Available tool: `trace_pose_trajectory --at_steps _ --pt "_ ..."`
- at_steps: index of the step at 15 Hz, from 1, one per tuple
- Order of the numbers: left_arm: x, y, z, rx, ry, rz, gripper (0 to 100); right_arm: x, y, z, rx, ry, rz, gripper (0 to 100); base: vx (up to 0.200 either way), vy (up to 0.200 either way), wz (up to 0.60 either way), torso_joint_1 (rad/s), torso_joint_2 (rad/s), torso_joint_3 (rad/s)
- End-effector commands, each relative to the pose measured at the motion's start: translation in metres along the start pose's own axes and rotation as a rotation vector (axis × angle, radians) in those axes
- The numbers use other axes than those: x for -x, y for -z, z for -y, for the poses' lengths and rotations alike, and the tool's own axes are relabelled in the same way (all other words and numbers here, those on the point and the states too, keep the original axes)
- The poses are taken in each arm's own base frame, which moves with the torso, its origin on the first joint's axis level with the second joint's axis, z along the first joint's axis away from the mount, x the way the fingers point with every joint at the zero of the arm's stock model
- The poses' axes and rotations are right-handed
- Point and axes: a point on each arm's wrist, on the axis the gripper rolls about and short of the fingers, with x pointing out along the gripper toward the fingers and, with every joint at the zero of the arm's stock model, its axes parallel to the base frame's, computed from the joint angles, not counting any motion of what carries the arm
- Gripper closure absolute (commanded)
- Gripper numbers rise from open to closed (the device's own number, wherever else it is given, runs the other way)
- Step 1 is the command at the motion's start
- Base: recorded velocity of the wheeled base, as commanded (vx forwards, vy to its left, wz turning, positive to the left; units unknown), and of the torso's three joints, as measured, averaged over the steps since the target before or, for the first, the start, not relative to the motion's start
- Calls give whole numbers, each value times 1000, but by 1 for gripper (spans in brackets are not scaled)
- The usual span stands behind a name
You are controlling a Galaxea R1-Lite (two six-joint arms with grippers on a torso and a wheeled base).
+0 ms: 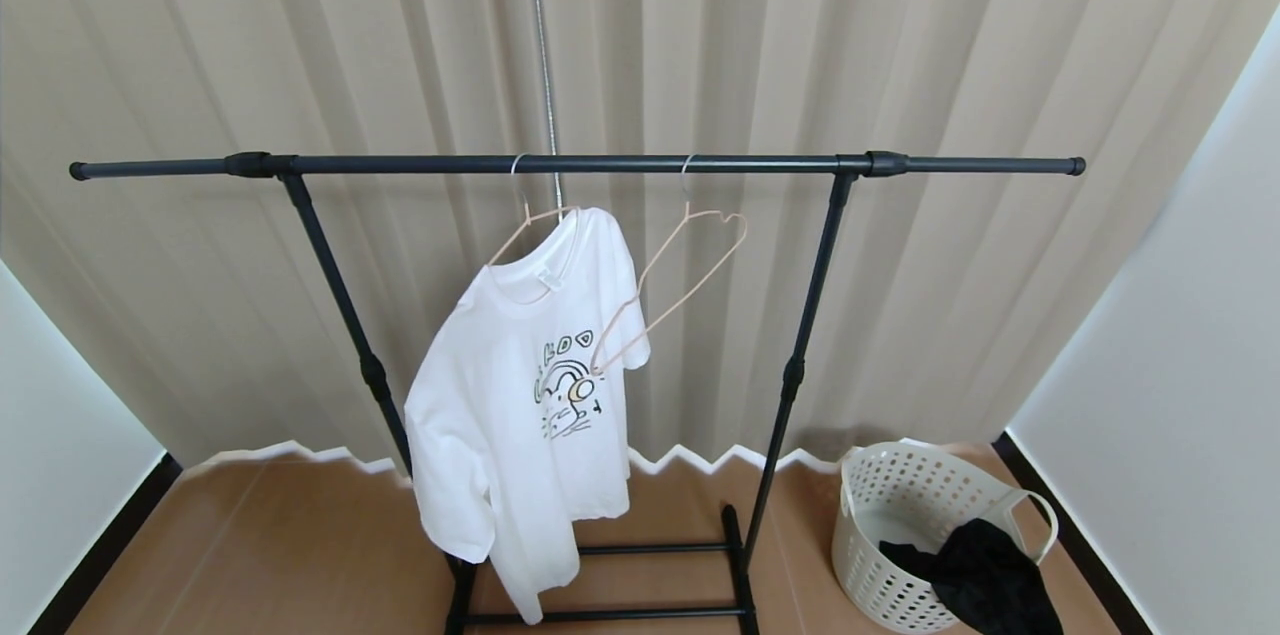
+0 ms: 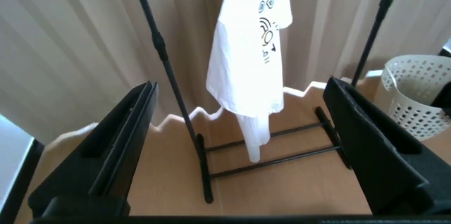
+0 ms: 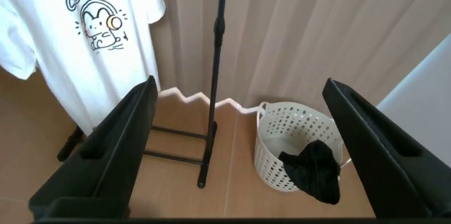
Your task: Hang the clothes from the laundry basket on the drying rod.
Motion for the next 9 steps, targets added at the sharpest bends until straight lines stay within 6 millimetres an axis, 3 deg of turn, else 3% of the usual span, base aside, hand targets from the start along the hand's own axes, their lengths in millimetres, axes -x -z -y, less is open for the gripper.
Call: trace_pose_trajectory --at_steps 1,3,9 --pt "1 0 1 21 -18 3 0 5 2 -1 3 34 64 0 0 0 0 0 0 0" --pt "7 3 2 83 61 83 0 5 2 0 -3 94 64 0 0 0 0 0 0 0" --pt "6 2 2 91 70 73 0 5 1 0 -53 77 72 0 0 0 0 0 0 0"
